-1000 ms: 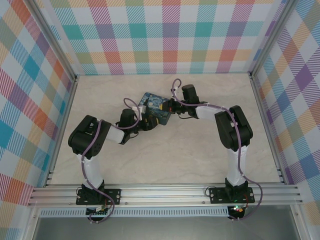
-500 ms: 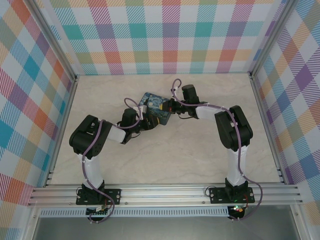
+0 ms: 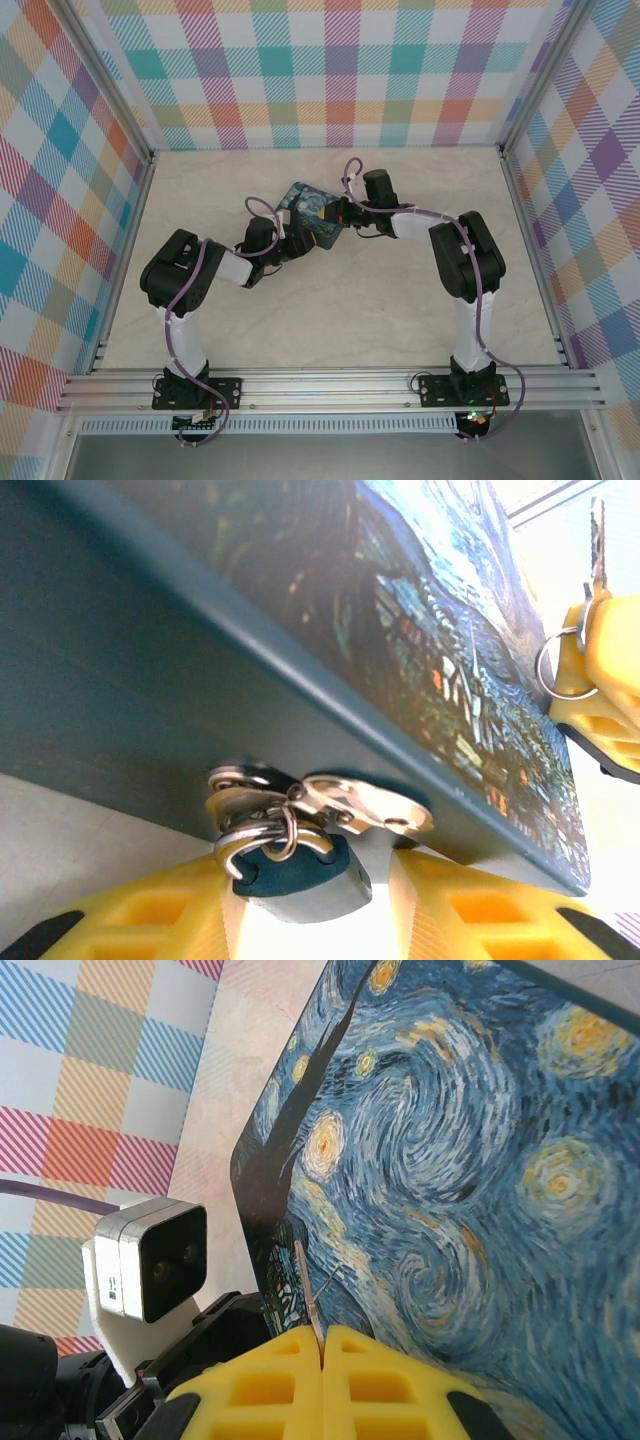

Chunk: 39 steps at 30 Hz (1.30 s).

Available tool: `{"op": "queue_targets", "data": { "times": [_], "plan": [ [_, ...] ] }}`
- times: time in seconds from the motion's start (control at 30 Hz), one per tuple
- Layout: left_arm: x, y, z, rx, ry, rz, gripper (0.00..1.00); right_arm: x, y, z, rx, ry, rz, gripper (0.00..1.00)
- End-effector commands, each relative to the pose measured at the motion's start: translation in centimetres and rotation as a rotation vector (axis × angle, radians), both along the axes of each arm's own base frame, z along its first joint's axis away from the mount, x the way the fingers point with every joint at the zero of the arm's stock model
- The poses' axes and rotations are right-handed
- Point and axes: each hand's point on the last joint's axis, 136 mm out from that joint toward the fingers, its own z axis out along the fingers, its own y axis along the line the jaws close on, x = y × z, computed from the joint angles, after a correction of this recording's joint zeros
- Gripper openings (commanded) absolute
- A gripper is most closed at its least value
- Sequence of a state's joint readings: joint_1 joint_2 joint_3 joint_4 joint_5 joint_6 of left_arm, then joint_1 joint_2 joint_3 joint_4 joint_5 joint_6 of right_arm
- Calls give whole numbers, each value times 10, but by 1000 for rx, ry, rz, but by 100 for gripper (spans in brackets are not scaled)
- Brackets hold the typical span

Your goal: Unlock the padlock with the key

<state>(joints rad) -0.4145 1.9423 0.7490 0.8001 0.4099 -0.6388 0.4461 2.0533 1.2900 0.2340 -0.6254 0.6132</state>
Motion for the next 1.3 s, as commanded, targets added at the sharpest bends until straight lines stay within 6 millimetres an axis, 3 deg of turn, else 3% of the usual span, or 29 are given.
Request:
{"op": "queue_targets", "data": {
  "times": [0.0, 0.6, 0.93, 1.07, 1.27],
  "plan": [
    [6, 1, -11, 13, 28, 48, 41, -24, -1, -31, -64, 104, 17, 3],
    [8, 1, -10, 5, 33, 68, 30, -25, 1, -26, -58, 92, 25, 4],
    [2, -4, -2, 1, 21, 36, 28, -24, -3, 25, -38, -84, 43, 4],
    [1, -7, 4, -8, 16, 26, 26, -34, -11, 34, -43, -121, 46, 4],
    [-1, -14, 15, -46, 34, 31, 26, -69, -30, 23, -85, -176, 72, 4]
  ]
}}
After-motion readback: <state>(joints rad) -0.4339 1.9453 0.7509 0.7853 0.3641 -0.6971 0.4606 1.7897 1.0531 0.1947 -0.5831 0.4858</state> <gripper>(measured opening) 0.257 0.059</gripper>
